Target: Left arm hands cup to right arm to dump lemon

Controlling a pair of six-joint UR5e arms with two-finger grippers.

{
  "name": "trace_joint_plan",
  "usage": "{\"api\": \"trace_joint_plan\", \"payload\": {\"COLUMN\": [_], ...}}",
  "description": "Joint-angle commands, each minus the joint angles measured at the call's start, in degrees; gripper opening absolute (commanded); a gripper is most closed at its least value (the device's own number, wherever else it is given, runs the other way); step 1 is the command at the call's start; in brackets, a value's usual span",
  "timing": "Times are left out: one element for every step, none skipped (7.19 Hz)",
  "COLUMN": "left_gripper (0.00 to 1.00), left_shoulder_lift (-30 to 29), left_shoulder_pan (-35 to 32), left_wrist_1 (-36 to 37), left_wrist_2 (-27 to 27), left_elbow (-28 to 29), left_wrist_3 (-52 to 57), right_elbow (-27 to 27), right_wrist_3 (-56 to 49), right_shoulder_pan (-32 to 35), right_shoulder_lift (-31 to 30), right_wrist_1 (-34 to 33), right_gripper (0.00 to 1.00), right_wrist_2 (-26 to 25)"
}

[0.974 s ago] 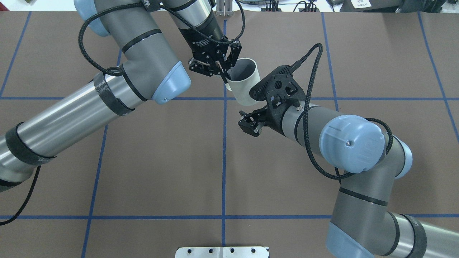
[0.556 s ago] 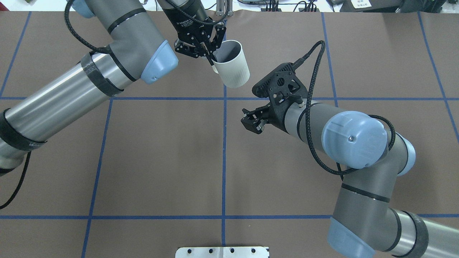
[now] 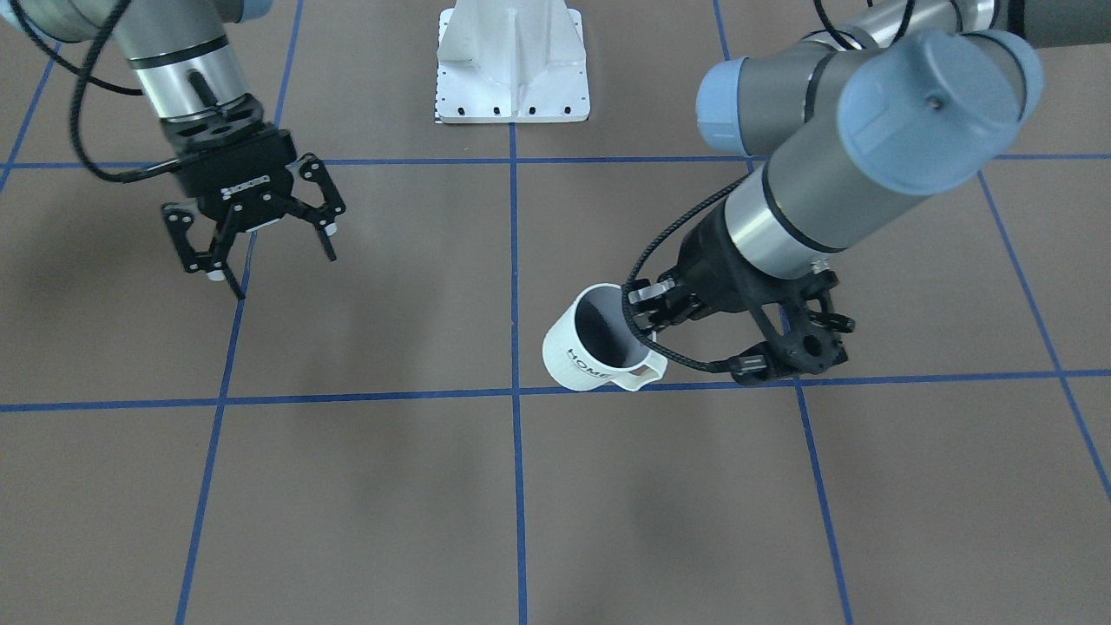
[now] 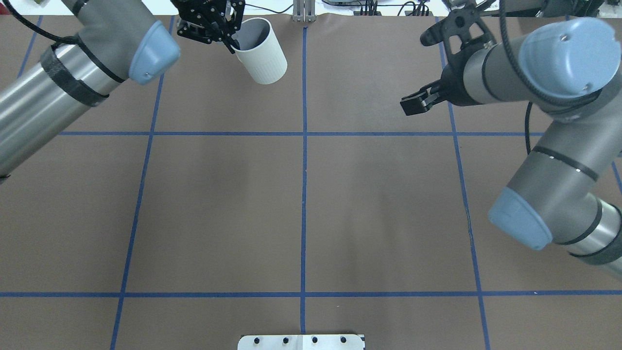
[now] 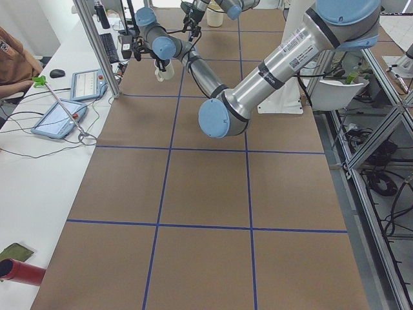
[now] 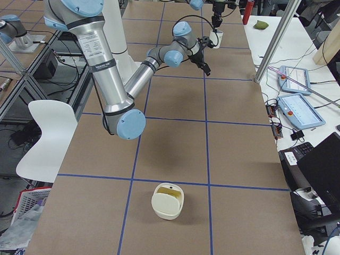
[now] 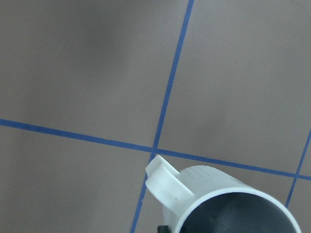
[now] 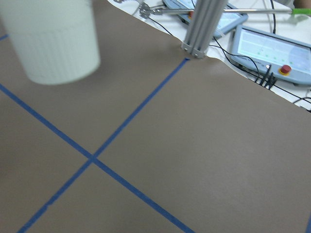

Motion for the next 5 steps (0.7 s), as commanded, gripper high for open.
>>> {"api": "trace_joint_plan", "payload": {"left_gripper": [0.00, 0.00, 0.00, 0.00, 0.00], "left_shoulder_lift": [12.09, 14.66, 19.47, 26.57, 34.73], "left_shoulder_pan": [-2.39, -3.44, -2.84, -2.58, -2.49], "left_wrist_1": [2.84, 10.87, 21.48, 26.46, 25.99], "left_wrist_2": [6.73, 7.72, 13.04, 17.09, 17.31], "left_elbow": [-8.15, -12.44, -19.71, -25.78, -29.76], "left_wrist_3": [7.20, 9.49, 14.13, 18.96, 21.10], "right_elbow": [-2.46, -4.48, -6.41, -6.34, -5.99], "right_wrist_3": [-12.49, -14.29, -14.40, -14.49, -14.49], "right_shoulder_pan": [11.30, 16.21, 20.96, 23.62, 24.43], "right_shoulder_lift": [-0.76, -0.85, -1.03, -1.90, -2.08], "right_wrist_1": [-10.93, -15.15, -18.41, -22.62, -25.71], "right_gripper": [1.00, 1.00, 1.00, 1.00, 1.00], "right_wrist_2": [7.92, 14.29, 21.05, 23.38, 23.84]}}
